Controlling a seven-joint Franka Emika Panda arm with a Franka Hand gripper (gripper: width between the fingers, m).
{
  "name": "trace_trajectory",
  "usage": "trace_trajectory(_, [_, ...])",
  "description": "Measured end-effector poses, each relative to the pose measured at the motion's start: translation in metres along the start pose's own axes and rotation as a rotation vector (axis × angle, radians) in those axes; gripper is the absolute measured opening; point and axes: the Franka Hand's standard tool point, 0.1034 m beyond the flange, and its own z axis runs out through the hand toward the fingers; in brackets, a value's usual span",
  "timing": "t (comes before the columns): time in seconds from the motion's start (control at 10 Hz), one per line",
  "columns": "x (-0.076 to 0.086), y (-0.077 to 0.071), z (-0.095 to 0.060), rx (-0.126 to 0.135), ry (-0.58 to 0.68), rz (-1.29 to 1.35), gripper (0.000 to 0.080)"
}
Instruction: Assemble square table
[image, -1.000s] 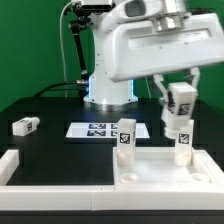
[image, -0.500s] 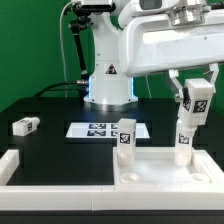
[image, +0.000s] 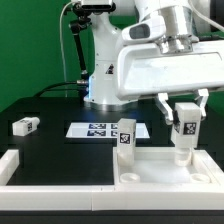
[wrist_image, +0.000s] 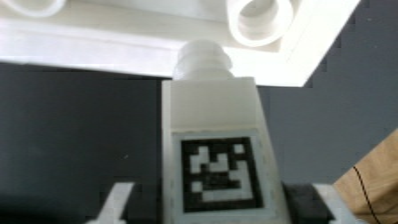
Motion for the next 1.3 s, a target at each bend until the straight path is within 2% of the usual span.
trace_trajectory(0.1, [0.004, -0.009, -0.005, 0.031, -0.030, 0.023, 0.0290])
trace_trajectory(0.2, [0.006, -0.005, -0.006, 0.021, -0.017, 0.022, 0.0290])
trace_trajectory(0.4, [0.003, -0.005, -0.004, 0.021, -0.022, 0.027, 0.0290])
trace_trajectory(0.5, [0.003, -0.004, -0.003, 0.009, -0.004, 0.029, 0.0290])
trace_trajectory(0.6, [-0.006, -0.003, 0.004, -0.024, 0.042, 0.028, 0.0290])
trace_trajectory(0.7, [-0.010, -0.007, 0.008, -0.020, 0.043, 0.036, 0.0290])
trace_trajectory(0.8, [-0.006, -0.005, 0.010, -0.035, 0.070, 0.040, 0.0290])
trace_trajectory(0.9, [-0.005, -0.003, 0.019, -0.045, 0.091, 0.049, 0.0290])
trace_trajectory(1.1, [-0.006, -0.016, 0.027, -0.029, 0.085, 0.068, 0.0290])
trace_trajectory(1.3, [-0.014, -0.021, 0.034, -0.024, 0.069, 0.068, 0.0290])
